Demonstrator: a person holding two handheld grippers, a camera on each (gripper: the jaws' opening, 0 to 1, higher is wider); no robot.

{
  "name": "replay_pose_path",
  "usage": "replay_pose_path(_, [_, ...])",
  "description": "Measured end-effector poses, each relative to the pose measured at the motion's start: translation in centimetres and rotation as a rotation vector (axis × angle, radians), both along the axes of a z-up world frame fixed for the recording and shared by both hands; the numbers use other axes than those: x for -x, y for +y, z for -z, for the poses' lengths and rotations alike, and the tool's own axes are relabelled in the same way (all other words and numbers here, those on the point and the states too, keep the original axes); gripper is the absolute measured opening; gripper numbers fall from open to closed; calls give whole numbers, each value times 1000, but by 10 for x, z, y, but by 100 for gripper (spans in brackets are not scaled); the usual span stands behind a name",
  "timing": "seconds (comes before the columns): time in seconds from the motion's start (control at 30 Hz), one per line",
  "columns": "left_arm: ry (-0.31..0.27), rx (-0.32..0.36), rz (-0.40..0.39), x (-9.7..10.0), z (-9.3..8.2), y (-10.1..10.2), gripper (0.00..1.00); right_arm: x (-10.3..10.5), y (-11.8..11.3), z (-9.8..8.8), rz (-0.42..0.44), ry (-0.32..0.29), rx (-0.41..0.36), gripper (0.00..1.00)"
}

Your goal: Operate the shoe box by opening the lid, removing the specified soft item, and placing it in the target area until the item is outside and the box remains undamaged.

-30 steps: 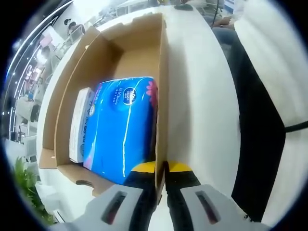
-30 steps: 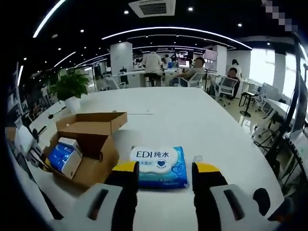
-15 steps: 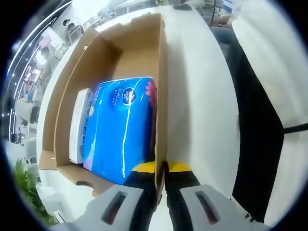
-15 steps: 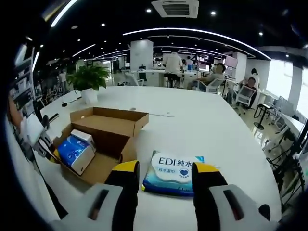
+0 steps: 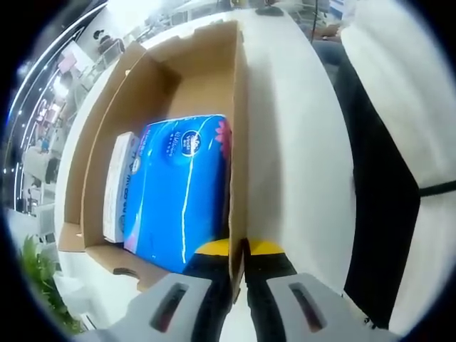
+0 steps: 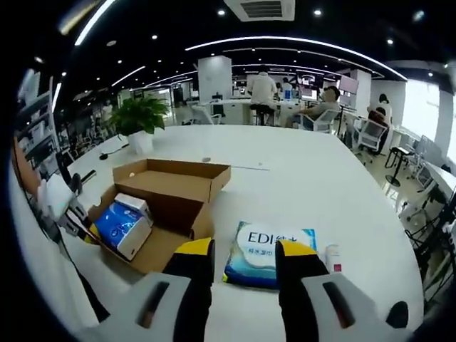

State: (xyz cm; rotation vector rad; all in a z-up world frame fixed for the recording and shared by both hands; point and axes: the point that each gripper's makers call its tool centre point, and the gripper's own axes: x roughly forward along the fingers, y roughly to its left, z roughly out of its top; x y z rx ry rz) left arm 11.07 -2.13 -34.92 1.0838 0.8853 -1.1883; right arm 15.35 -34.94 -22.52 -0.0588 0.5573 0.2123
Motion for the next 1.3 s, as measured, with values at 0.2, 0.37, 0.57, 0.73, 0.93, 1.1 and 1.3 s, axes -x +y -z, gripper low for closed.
replay_pose_path(0.2, [-7,0,12,0,0,0,5,3,8,-1,-40,11,28,35])
replay_pose_path(0.37, [-21,5,10,0,0,0,5,4,19,-1,-80,13,21,37])
replay_pose_path(0.57, [-29,10,10,0,0,0,6,-3,38,-3,-127,2,-10,44])
replay_pose_path(0.73, [-31,11,12,0,-1,-1,6,-7,54,0,-182,7,4,46])
replay_pose_path(0.93, [-30,13,14,0,-1,-1,6,-8,71,4,-231,17,25,45])
replay_pose_path(1.1, [-29,15,15,0,-1,-1,6,-10,82,4,-276,9,50,44])
replay_pose_path(1.3, [-29,18,15,-1,-1,-1,6,-12,89,7,-307,12,73,44])
